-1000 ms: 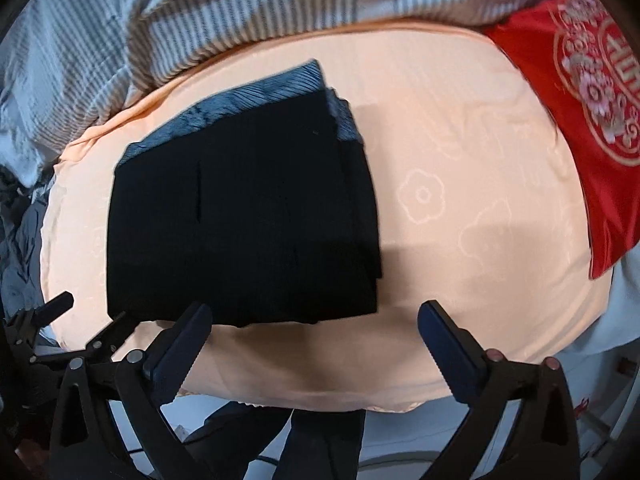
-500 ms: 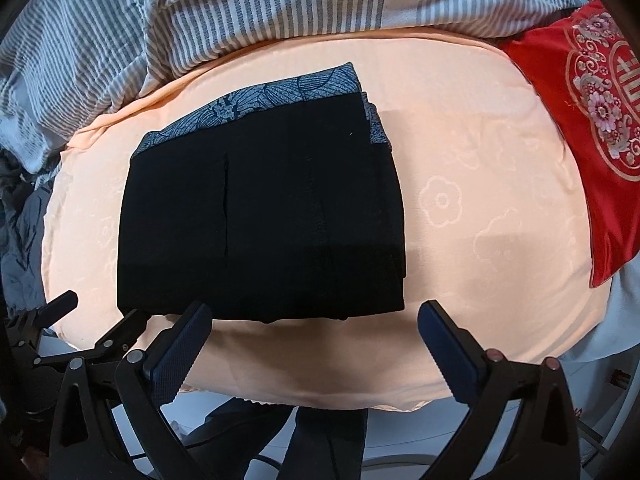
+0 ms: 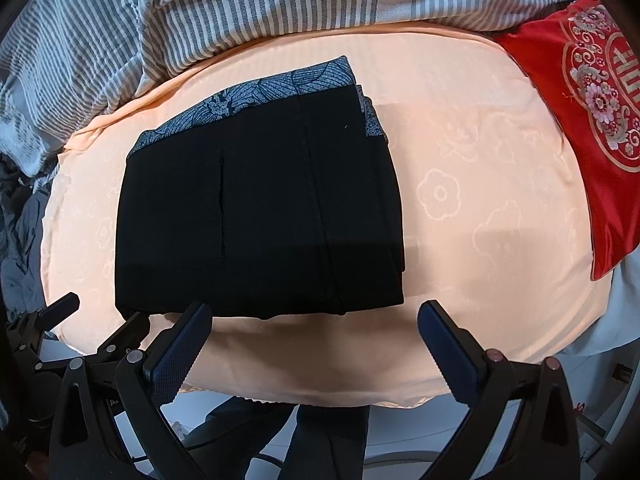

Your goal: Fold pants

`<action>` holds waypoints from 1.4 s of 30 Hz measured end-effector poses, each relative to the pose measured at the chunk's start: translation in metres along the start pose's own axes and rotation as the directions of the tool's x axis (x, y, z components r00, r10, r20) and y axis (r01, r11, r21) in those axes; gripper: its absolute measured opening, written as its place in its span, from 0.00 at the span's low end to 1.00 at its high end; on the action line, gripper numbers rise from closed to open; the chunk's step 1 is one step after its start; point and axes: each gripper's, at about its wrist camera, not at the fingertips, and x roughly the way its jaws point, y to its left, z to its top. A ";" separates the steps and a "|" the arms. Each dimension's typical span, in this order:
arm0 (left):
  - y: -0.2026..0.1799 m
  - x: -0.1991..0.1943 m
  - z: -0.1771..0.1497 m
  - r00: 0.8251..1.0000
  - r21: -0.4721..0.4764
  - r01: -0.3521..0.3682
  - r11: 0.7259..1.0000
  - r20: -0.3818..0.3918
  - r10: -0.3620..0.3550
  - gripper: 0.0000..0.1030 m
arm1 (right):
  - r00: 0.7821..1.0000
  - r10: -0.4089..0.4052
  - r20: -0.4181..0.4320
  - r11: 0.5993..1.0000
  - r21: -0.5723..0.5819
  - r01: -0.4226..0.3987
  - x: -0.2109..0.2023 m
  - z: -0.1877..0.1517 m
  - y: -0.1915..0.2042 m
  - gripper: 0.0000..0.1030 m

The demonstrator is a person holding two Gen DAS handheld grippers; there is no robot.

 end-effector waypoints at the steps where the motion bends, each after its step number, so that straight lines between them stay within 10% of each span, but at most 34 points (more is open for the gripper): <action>1: 0.000 0.000 0.000 1.000 0.000 0.000 1.000 0.000 0.000 0.99 | 1.000 0.001 -0.001 1.000 -0.001 -0.001 0.000 0.000 0.000 1.00; 42: 0.005 0.002 0.000 1.000 0.003 -0.001 1.000 0.005 0.001 0.99 | 1.000 -0.012 -0.004 1.000 -0.022 0.012 0.002 0.004 0.002 1.00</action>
